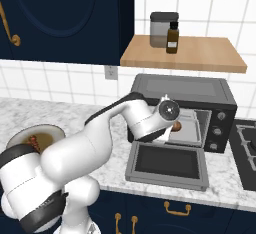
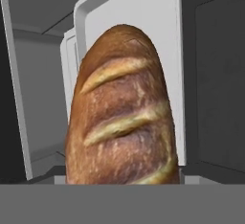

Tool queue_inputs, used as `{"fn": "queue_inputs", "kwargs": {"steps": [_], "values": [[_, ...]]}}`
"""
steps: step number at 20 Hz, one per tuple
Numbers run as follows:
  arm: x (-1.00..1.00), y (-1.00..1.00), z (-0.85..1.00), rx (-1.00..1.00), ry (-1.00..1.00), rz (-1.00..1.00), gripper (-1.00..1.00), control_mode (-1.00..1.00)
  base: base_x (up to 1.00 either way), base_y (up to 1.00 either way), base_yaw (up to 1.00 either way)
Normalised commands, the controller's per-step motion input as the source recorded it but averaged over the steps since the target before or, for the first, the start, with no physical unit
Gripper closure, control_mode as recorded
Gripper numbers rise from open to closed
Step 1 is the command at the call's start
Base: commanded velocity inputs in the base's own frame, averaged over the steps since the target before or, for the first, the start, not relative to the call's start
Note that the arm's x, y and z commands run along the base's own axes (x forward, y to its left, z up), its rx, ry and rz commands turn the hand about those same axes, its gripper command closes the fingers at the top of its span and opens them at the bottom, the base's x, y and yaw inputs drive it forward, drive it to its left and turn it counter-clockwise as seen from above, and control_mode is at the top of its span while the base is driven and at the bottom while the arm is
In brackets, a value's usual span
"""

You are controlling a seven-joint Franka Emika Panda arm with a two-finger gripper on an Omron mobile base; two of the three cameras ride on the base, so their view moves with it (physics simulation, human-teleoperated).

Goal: Pick up the kebab skewer and baguette bread, and place them inside the toaster oven. Close the toaster oven door and start by setting the timer.

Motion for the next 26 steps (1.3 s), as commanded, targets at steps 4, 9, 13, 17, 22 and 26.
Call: {"fn": "queue_inputs", "kwargs": {"steps": [4, 9, 13, 17, 22, 26], "values": [[0.39, 0.00, 0.00, 0.00, 0.00, 0.00, 1.00, -1.00, 0.00, 0.00, 0.00], [0.31, 0.00, 0.00, 0.00, 0.00, 0.00, 1.00, -1.00, 0.00, 0.00, 0.00], [0.18, -0.01, -0.15, 0.00, 0.00, 0.00, 1.00, -1.00, 0.00, 0.00, 0.00], [0.14, -0.02, -0.23, 0.00, 0.00, 0.00, 1.00, -1.00, 0.00, 0.00, 0.00], [0.16, -0.03, -0.19, 0.00, 0.00, 0.00, -1.00, -1.00, 0.00, 0.00, 0.00], [0.04, 0.00, 0.00, 0.00, 0.00, 0.00, -1.00, -1.00, 0.00, 0.00, 0.00]]}}
